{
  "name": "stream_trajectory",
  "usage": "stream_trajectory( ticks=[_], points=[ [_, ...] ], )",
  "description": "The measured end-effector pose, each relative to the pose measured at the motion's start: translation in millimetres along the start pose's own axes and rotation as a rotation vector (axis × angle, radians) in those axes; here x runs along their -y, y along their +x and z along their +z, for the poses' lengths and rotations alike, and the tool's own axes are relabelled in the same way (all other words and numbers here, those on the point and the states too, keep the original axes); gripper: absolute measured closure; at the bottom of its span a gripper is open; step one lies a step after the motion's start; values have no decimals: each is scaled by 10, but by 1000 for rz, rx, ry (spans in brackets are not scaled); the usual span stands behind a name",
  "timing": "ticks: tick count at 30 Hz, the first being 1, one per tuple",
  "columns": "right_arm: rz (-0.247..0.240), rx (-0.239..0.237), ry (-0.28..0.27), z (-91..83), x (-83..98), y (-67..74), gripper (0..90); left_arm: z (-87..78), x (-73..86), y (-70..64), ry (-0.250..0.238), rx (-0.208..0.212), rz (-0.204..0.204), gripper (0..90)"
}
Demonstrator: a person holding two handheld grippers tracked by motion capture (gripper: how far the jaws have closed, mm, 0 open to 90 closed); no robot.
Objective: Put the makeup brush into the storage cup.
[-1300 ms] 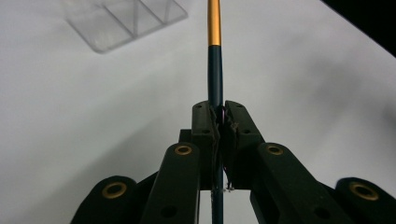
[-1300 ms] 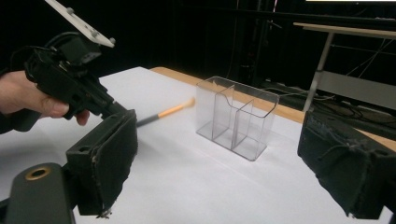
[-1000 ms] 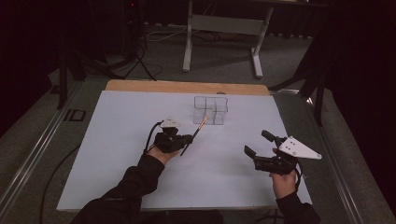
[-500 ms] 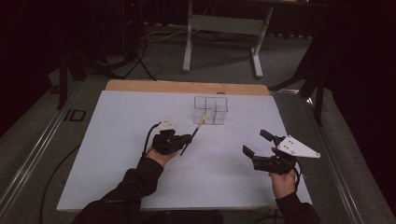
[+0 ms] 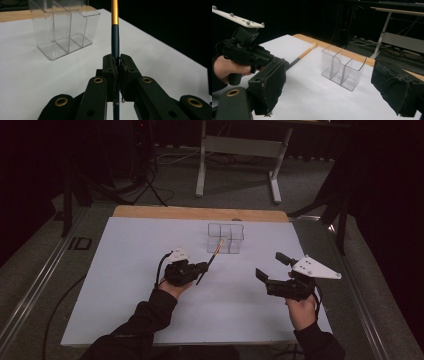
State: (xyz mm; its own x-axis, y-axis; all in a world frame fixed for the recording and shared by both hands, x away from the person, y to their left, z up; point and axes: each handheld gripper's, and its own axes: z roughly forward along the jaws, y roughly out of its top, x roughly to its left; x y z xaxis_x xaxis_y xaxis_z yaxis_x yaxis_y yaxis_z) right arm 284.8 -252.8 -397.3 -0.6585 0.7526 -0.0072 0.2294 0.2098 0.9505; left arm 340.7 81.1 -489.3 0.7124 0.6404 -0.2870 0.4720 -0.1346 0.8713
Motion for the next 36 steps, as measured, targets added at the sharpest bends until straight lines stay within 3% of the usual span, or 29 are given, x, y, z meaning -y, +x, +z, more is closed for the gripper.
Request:
stream_trajectory(
  ticks=[2,6,10,13,21,25,28,36],
  points=[
    [24,-5,16,40,-94,20,111,10,9,-4,-11,3,-6,841],
    [22,9,10,75,-170,25,110,19,19,-18,-28,12,-2,841],
    [73,53,38,186,-238,-17,105,26,7,-33,-57,5,10,841],
    [111,60,56,285,-275,-18,103,44,-9,-44,-73,-2,8,841],
    [173,65,113,516,-332,103,106,114,-43,-95,-113,3,23,841],
    [201,111,134,593,-343,191,145,145,-50,-110,-131,6,19,841],
    [226,119,150,653,-351,239,164,164,-48,-122,-141,11,20,841],
    [275,132,154,812,-354,360,222,200,-15,-138,-147,16,18,841]
  ],
)
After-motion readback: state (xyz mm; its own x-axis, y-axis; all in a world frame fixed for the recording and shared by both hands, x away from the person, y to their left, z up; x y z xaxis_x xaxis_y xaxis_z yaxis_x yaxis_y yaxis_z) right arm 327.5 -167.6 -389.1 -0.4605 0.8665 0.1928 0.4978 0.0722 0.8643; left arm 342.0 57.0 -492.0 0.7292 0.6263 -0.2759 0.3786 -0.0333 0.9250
